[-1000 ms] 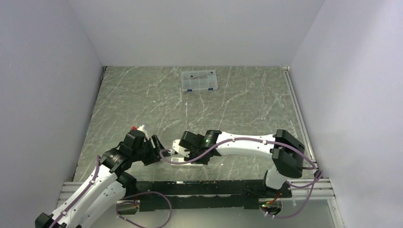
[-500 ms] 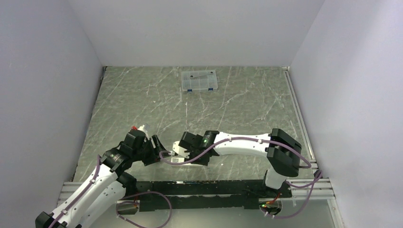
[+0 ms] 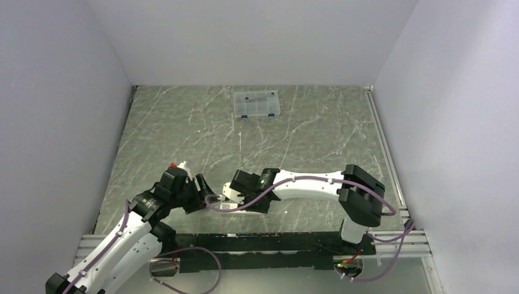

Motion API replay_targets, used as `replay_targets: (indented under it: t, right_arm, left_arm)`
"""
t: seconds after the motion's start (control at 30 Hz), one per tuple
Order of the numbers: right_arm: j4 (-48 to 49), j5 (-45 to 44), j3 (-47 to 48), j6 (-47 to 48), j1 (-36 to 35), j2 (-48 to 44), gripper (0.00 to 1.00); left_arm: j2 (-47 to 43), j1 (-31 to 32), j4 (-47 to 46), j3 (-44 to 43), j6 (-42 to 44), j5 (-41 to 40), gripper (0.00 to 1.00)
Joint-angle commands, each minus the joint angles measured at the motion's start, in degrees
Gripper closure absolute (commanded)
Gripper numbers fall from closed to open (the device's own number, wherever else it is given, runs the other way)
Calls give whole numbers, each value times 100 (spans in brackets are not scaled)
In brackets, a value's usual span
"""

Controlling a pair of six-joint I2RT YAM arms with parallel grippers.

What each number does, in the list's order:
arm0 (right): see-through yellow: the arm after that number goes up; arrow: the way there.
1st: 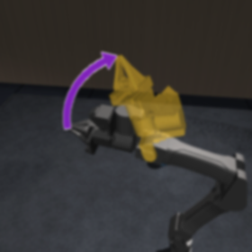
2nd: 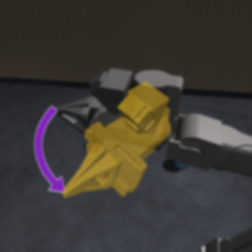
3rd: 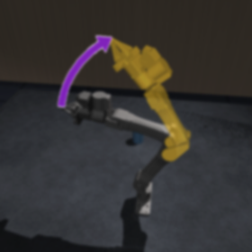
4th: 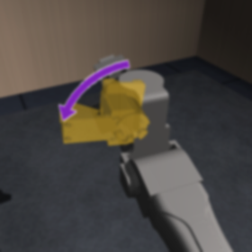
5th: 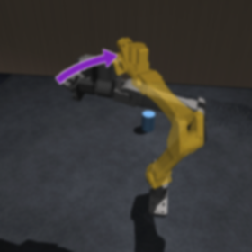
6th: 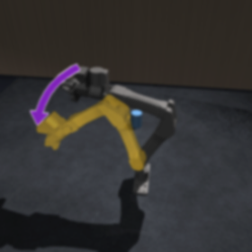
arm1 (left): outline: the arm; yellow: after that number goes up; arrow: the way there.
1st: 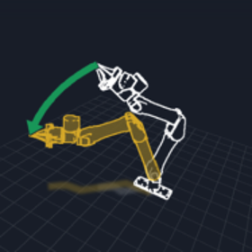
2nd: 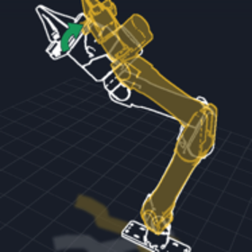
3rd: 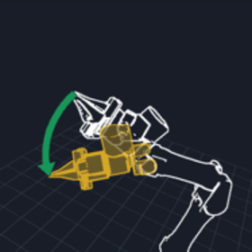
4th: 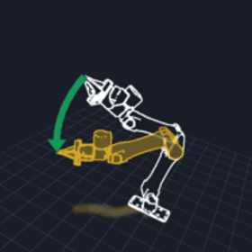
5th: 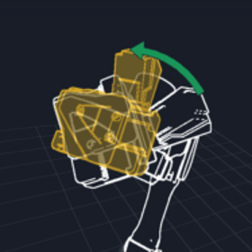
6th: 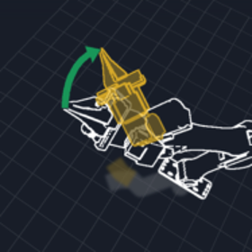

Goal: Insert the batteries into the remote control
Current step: Load the battery cover into the remote control.

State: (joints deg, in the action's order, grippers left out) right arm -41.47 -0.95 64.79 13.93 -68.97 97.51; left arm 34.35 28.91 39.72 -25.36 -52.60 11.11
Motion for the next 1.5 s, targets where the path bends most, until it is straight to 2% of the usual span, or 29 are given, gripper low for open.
replay_targets:
  t: [0.0,0.8,1.47]
  right_arm:
    - [140,135,-21,66,33,37,83]
    - [122,153,-38,74,37,30,78]
    - [122,112,42,48,58,114,68]
  left_arm:
    - [28,-25,-176,-201,101,4,30]
    - [96,-33,-167,-269,134,-13,29]
    - [71,-34,-167,-250,136,-4,29]
